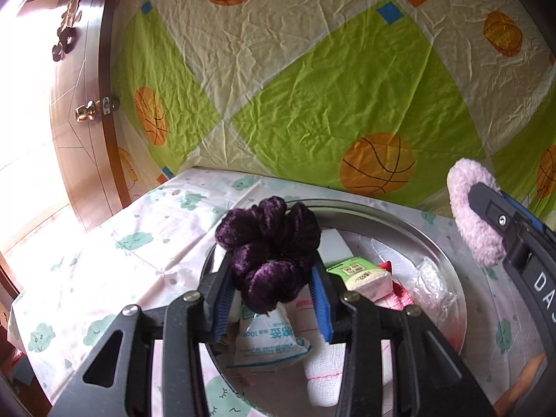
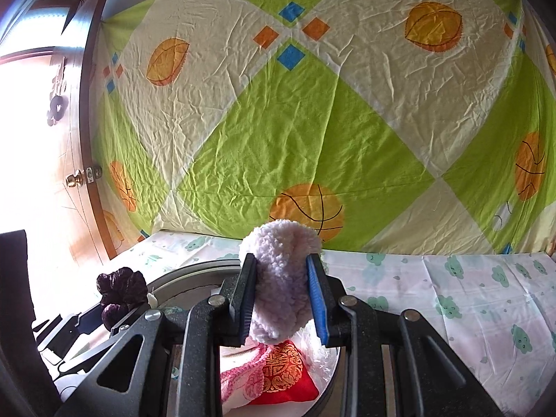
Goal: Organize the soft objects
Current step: 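Lower the sock and scrunchie over the tin with both grippers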
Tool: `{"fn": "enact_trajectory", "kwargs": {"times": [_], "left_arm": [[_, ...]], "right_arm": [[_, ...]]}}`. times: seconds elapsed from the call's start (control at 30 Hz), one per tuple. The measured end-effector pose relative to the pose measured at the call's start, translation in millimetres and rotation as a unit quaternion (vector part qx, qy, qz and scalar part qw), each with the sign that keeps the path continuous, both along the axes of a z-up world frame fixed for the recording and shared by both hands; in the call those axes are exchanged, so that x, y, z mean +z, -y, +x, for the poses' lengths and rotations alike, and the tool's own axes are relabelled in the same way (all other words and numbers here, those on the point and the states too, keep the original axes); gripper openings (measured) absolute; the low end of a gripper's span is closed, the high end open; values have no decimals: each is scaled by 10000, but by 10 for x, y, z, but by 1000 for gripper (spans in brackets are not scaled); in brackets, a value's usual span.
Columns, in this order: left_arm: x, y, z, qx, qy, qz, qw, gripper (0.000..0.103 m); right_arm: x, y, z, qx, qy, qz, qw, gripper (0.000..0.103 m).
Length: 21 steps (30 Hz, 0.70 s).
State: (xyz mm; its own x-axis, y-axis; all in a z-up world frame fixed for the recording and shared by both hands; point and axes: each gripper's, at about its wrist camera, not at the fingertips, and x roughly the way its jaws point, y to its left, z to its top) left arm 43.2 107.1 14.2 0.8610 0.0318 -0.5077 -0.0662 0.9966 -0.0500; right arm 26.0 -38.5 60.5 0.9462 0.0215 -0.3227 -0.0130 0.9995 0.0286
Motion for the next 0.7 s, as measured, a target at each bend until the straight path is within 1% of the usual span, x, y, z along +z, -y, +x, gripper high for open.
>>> {"fn": "enact_trajectory", "kwargs": {"times": [0.17,0.57,0.7], "left_arm": [[-50,-42,85,53,-106,51,9999,39],[-123,-30,245,73,-331,145,9993,39],[-159,-29,316,85,-472,133,9988,39]], "right_arm": [[-6,-39,162,-2,-124,-46,9999,31],[-161,-35,549,-57,-764,-29,9971,31],[-176,-35,670,-49,-987,-10,9951,31]]}}
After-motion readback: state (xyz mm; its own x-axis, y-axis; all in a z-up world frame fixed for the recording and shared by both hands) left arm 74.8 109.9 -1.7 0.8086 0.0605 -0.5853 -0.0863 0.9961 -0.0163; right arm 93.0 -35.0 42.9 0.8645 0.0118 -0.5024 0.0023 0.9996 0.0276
